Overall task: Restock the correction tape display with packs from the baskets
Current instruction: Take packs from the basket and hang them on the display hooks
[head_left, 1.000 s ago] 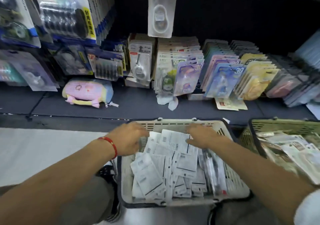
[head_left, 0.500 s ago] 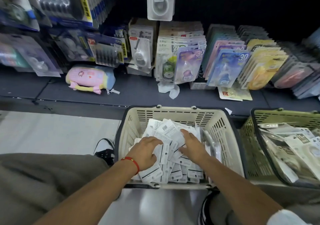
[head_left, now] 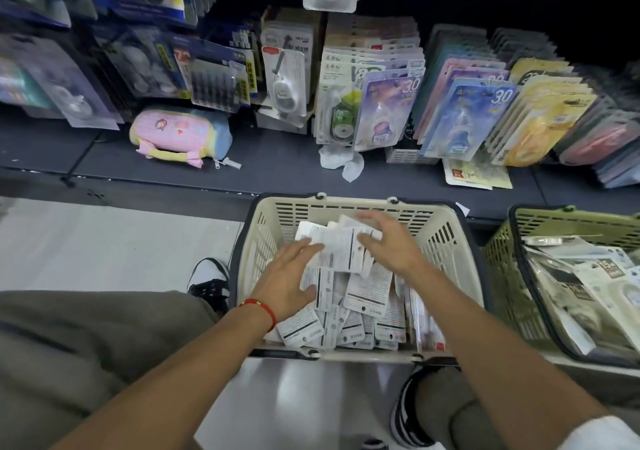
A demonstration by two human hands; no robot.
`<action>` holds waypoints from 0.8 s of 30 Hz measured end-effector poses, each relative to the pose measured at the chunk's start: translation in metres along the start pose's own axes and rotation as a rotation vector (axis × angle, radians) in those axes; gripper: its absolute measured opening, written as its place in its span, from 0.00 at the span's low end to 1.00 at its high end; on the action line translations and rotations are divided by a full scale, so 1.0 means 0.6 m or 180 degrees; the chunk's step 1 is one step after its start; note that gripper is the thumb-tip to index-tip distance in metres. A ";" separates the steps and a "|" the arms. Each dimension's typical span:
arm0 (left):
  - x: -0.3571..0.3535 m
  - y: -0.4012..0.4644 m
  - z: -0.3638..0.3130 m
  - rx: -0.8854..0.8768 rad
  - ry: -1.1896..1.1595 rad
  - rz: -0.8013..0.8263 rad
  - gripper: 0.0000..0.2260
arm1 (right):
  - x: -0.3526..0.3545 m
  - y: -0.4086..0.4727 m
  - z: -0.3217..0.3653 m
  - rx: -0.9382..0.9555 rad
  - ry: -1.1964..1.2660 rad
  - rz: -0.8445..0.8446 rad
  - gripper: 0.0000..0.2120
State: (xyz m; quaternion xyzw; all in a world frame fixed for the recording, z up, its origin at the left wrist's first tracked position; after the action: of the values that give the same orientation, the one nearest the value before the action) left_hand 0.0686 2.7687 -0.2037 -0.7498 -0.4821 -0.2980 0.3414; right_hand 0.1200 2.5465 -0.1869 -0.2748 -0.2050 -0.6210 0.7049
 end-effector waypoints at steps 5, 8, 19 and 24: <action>0.025 0.007 -0.038 -0.0442 0.0141 -0.0266 0.43 | 0.052 0.022 0.041 -0.0278 0.1192 0.0093 0.11; 0.038 0.008 -0.043 -0.0461 -0.0051 -0.0507 0.40 | 0.034 0.016 0.046 -0.0689 0.1931 0.0502 0.10; 0.009 -0.013 0.068 0.1460 -0.2286 0.0123 0.28 | -0.068 -0.078 -0.103 0.0527 -0.2503 0.1290 0.34; 0.015 -0.009 0.082 0.1806 -0.3039 0.0084 0.20 | -0.088 -0.099 -0.130 0.0782 -0.2769 0.1509 0.45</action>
State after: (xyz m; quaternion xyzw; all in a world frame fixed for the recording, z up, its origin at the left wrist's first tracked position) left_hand 0.0728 2.8144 -0.2243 -0.6863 -0.6352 0.2207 0.2772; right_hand 0.0498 2.5321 -0.2723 -0.4620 -0.4830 -0.2435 0.7029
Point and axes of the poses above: each hand's wrist, its own y-axis towards the middle knuckle, its own x-axis out of the back of the hand, z = x × y, the point moved 6 cm from there along y, towards the middle knuckle, and after that the axes turned 6 degrees about x, right-handed, at the moved point
